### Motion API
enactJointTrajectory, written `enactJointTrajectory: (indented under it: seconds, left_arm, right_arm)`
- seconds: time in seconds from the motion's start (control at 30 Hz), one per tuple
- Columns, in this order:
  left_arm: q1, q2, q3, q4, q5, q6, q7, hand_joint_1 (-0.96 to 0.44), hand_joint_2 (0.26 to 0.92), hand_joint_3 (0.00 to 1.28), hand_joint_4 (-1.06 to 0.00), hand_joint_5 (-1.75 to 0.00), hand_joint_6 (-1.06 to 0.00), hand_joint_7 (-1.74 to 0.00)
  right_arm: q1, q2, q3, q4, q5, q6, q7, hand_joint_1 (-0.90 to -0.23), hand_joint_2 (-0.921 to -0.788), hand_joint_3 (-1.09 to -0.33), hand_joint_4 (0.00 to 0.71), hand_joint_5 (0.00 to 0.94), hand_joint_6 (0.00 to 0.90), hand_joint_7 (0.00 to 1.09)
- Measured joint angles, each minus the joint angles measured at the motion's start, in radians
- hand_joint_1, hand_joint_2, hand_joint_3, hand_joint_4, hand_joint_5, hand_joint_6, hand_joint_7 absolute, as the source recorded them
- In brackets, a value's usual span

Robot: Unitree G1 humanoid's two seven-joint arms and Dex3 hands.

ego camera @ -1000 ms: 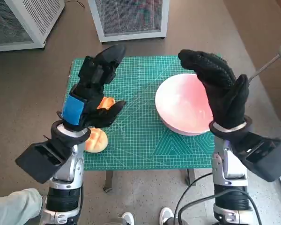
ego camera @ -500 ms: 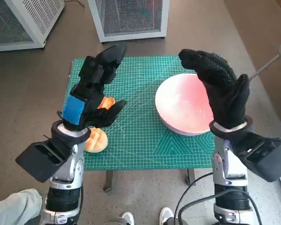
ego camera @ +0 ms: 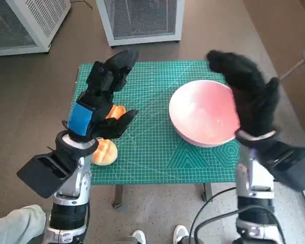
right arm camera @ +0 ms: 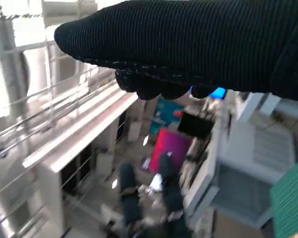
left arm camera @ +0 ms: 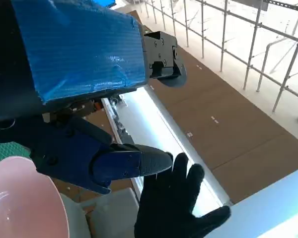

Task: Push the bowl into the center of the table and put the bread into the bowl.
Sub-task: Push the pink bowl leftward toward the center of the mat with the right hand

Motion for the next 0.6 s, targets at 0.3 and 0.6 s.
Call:
enactJointTrajectory:
  seconds: [0.3,0.6]
  left_arm:
    - [0.002,0.001,0.002,0.0,0.0,-0.003,0.0,-0.45,0.921,0.45,-0.22,-0.02,0.0,-0.63]
    - [0.008,0.001,0.005,0.001,0.005,-0.018,0.002,-0.45,0.921,0.44,-0.22,-0.02,0.0,-0.63]
  right_arm:
    - [-0.084,-0.048,-0.082,0.278,-0.022,-0.11,-0.047,-0.437,-0.921,-0.465,0.384,0.012,0.09,0.59]
    - [-0.173,-0.091,-0.153,0.547,-0.025,-0.15,-0.089,-0.401,-0.921,-0.48,0.381,0.006,0.113,0.56]
